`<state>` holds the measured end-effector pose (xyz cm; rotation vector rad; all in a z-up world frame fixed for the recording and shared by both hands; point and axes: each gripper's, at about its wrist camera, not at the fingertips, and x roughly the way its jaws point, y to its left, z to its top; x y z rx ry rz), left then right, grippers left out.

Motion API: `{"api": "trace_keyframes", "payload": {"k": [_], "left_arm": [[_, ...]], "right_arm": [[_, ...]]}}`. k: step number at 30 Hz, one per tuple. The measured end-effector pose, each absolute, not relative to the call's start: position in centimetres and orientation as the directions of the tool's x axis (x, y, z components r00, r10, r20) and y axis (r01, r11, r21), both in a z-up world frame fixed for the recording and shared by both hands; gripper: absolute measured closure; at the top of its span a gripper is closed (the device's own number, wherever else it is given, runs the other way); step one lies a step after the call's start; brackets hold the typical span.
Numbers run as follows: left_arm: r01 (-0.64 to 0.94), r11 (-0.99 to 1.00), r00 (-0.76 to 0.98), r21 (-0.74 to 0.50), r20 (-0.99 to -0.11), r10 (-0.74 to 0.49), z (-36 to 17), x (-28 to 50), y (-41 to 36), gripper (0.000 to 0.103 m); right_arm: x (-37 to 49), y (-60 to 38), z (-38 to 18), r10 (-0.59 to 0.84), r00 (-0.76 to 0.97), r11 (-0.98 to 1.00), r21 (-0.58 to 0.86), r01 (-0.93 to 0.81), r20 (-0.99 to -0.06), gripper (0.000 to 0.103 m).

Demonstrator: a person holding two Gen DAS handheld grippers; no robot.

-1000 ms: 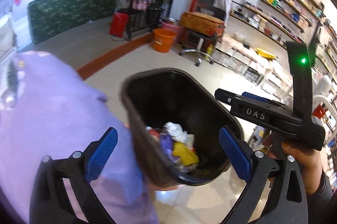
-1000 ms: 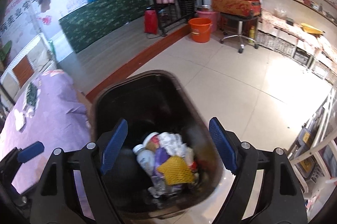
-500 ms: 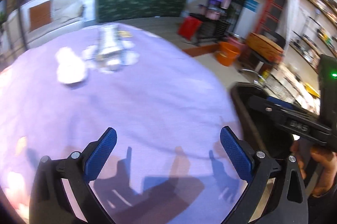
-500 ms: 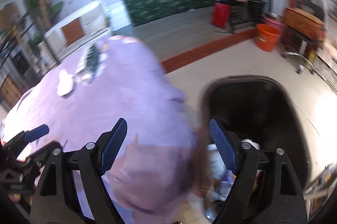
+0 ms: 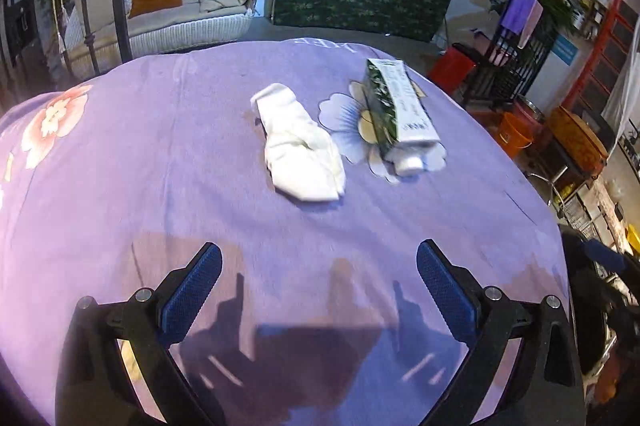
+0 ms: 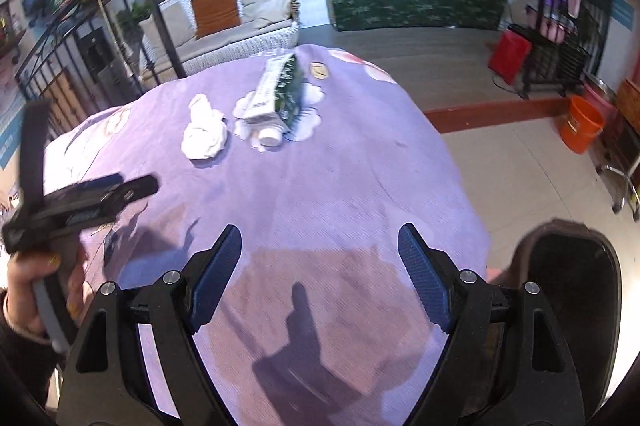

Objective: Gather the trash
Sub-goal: 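Grasp the folded white tissue with the left gripper while the right grasps the green tissue box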

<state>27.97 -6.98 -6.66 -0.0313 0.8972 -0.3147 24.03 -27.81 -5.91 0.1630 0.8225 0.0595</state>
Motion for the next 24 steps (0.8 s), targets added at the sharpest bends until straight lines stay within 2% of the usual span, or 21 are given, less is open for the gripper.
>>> {"api": "trace_keyframes", "payload": {"k": [5, 8, 12, 14, 16, 21, 24], "left_arm": [[0.234, 0.956, 0.545, -0.174, -0.791, -0.278, -7.8, 32.6, -7.6, 0.013], [0.234, 0.961, 0.534, -0.147, -0.807, -0.253, -8.5, 34.8, -8.6, 0.013], [0.233, 0.965, 0.509, -0.118, -0.831, -0.224, -9.5, 36.9, -9.6, 0.02], [0.223, 0.969, 0.504, -0.107, -0.838, -0.209, -9.9, 37.3, -9.6, 0.027], [0.205, 0.975, 0.511, -0.091, -0.839, -0.186, -9.9, 37.4, -9.1, 0.046], [0.194, 0.971, 0.528, -0.139, -0.82, -0.223, -8.9, 36.4, -7.5, 0.081], [0.195, 0.969, 0.548, -0.15, -0.803, -0.234, -8.0, 35.1, -6.9, 0.085]], "right_arm": [[25.0, -27.1, -5.9, 0.126, 0.669, 0.987, 0.162, -0.009, -0.733, 0.023], [25.4, -27.0, -6.2, 0.124, 0.66, 0.988, 0.156, -0.011, -0.741, 0.023], [26.2, -27.1, -6.7, 0.116, 0.646, 0.989, 0.146, -0.006, -0.754, 0.023], [26.6, -27.2, -6.7, 0.115, 0.644, 0.989, 0.145, -0.006, -0.756, 0.023], [27.2, -27.1, -6.8, 0.114, 0.644, 0.99, 0.144, -0.006, -0.756, 0.023], [28.7, -26.7, -7.0, 0.127, 0.637, 0.988, 0.154, -0.013, -0.76, 0.023], [29.9, -26.1, -7.1, 0.142, 0.634, 0.986, 0.162, -0.026, -0.76, 0.023]]}}
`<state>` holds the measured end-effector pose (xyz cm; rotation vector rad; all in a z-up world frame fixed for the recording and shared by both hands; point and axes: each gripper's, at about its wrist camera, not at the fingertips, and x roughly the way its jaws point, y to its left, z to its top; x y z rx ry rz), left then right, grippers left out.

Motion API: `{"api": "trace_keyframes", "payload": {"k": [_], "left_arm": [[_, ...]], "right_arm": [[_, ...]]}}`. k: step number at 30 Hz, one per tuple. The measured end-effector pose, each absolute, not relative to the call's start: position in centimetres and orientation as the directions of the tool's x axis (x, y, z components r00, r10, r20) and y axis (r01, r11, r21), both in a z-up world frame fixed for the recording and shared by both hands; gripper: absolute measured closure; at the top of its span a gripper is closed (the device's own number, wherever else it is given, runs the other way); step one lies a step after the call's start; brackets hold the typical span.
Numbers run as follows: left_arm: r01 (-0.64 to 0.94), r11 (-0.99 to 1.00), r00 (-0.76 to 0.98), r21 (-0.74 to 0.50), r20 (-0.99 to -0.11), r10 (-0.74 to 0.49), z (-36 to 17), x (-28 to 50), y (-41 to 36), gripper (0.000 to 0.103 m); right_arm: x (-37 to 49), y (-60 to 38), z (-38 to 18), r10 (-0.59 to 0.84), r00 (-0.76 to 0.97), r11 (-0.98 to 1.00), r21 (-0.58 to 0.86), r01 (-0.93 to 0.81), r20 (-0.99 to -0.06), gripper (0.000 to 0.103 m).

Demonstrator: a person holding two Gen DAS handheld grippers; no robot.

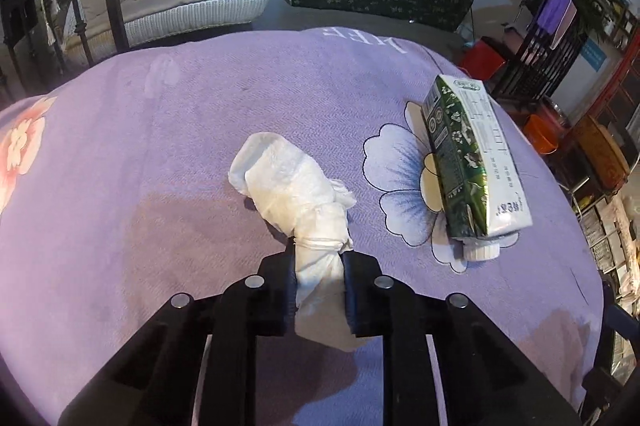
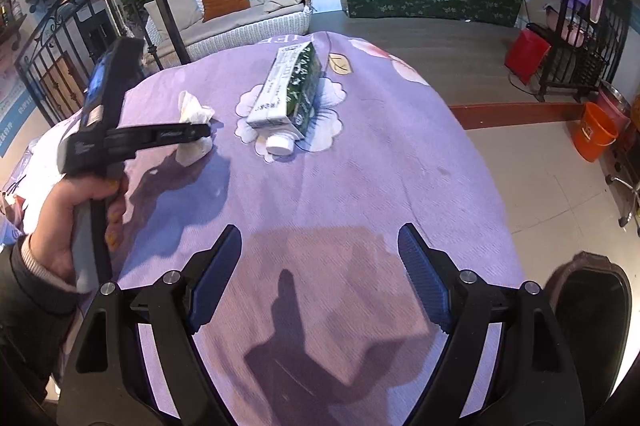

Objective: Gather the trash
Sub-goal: 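Grasp the folded white tissue with the left gripper while the right grasps the green tissue box, then carry the tissue box and white tissue over the black bin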

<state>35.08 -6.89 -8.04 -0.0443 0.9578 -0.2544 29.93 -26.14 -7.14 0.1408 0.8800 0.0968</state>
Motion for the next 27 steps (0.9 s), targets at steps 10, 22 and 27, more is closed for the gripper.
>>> {"api": "trace_keyframes", "payload": {"k": [10, 22, 27], "left_arm": [[0.213, 0.951, 0.582, -0.225, -0.753, -0.308, -5.8, 30.3, -5.2, 0.085], [0.211, 0.949, 0.593, -0.234, -0.741, -0.315, -5.7, 27.7, -3.4, 0.085], [0.21, 0.949, 0.593, -0.236, -0.74, -0.316, -5.8, 27.1, -3.3, 0.085]], "right_arm": [[36.0, -24.0, -7.0, 0.207, 0.615, 0.974, 0.217, -0.058, -0.761, 0.023], [45.7, -21.0, -9.5, 0.234, 0.527, 0.969, 0.237, -0.062, -0.817, 0.023], [48.1, -20.6, -10.9, 0.182, 0.497, 0.981, 0.19, -0.035, -0.849, 0.033]]}}
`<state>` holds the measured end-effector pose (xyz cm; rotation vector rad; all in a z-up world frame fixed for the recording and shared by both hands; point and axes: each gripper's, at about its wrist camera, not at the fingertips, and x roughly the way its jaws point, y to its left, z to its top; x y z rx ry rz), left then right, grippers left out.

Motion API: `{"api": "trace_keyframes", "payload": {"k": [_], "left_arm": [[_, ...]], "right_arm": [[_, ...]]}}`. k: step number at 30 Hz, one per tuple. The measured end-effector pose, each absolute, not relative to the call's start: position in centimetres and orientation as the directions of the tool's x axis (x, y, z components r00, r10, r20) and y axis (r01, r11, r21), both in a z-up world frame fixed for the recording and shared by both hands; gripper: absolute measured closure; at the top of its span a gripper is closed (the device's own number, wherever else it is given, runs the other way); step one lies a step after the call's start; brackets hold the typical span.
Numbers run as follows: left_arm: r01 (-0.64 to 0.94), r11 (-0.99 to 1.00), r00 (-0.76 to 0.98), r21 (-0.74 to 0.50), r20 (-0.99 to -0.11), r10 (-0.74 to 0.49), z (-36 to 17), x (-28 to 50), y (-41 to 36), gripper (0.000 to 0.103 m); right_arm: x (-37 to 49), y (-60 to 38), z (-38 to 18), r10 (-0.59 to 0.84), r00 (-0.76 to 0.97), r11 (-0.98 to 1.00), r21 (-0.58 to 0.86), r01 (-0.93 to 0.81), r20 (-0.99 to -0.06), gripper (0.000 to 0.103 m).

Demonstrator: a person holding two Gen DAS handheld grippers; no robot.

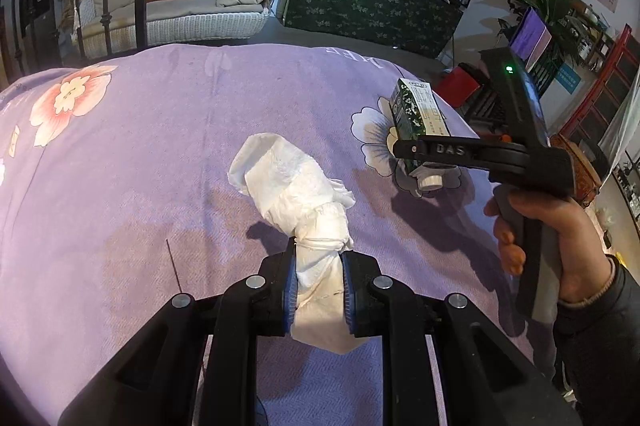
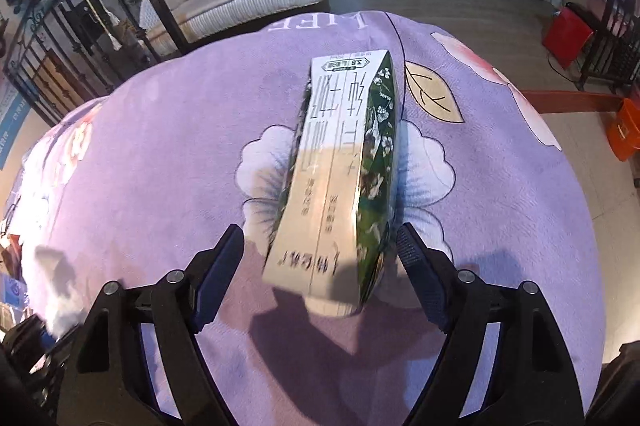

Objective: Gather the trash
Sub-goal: 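Carry the tissue box and white tissue over the black bin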

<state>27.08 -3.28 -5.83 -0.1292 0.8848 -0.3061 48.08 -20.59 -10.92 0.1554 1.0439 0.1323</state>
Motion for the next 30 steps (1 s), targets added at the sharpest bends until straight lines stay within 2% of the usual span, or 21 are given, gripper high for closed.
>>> {"api": "trace_keyframes", "payload": {"k": [2, 10, 30], "left_arm": [[0.208, 0.949, 0.59, -0.238, -0.743, -0.316, -6.0, 27.0, -3.3, 0.085], [0.204, 0.948, 0.59, -0.243, -0.743, -0.318, -6.1, 26.3, -2.9, 0.085], [0.246, 0.927, 0.593, -0.284, -0.712, -0.376, -5.4, 22.6, -3.7, 0.085]], "right_arm": [[48.5, -20.6, -11.4, 0.164, 0.492, 0.984, 0.18, -0.014, -0.855, 0.042], [47.5, -20.5, -10.8, 0.141, 0.521, 0.988, 0.155, -0.015, -0.842, 0.043], [33.9, -22.6, -5.8, 0.289, 0.628, 0.945, 0.321, -0.065, -0.722, 0.043]]}}
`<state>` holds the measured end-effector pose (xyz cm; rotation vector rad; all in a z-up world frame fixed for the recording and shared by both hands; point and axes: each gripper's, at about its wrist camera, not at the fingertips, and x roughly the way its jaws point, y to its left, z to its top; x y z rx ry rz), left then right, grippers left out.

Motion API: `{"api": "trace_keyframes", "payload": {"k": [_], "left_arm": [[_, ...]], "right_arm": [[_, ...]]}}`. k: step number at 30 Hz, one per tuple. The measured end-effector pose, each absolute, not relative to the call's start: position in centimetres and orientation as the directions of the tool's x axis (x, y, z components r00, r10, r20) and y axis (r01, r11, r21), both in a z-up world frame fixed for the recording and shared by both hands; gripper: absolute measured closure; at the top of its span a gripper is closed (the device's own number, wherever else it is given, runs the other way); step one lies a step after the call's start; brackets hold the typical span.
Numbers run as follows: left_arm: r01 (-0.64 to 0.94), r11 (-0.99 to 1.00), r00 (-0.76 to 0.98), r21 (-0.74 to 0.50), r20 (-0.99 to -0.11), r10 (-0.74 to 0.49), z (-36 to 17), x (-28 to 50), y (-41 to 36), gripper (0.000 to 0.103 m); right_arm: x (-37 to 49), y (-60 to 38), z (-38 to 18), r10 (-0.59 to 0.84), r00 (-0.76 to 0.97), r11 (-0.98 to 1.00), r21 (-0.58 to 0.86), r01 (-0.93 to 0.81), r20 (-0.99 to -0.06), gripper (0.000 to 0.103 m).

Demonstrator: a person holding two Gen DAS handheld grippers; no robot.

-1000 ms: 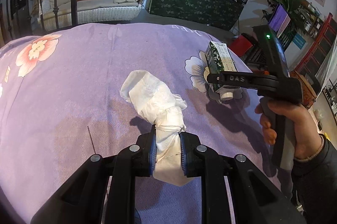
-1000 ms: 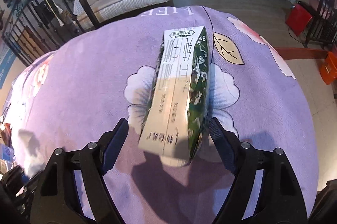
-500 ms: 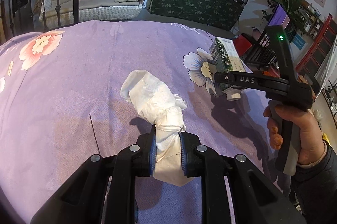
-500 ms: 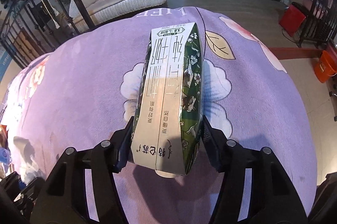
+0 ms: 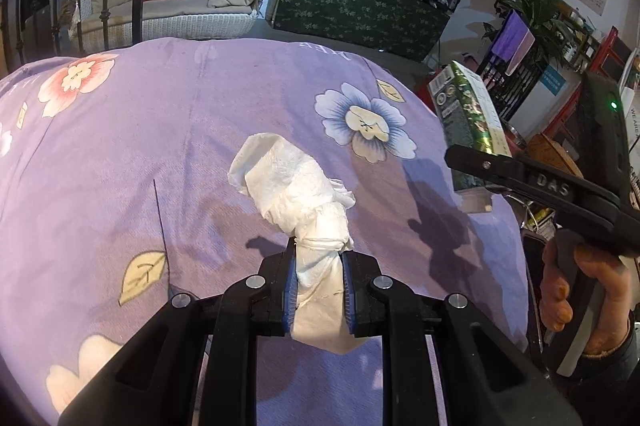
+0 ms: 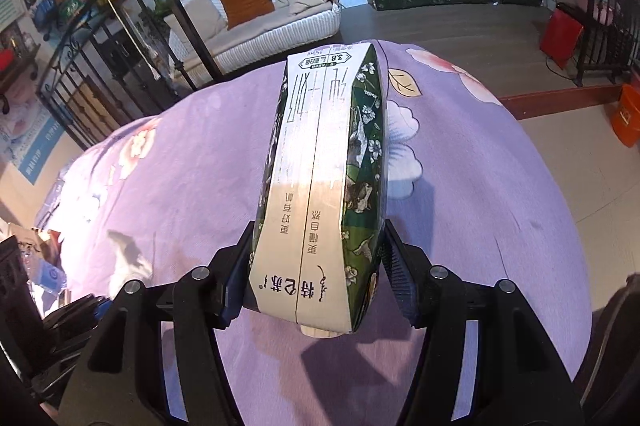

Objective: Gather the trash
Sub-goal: 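Carry the tissue box and white tissue over the black bin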

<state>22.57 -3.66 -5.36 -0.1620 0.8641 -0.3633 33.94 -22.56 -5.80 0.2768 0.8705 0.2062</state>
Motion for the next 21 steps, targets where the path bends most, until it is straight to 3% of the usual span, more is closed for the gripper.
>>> {"api": "trace_keyframes", "payload": {"k": [12, 21], "left_arm": [[0.329, 0.894, 0.578, -0.304, -0.684, -0.445, -4.7, 19.3, -6.8, 0.085], [0.429, 0.849, 0.536, -0.309, -0.669, -0.515, -4.6, 17.4, -11.2, 0.085]], "right_arm": [[23.7, -25.1, -4.5, 0.207, 0.725, 0.958, 0.285, -0.016, -0.657, 0.043], [17.0, -29.8, -5.4, 0.081, 0.768, 0.956, 0.268, 0.12, -0.635, 0.043]]}}
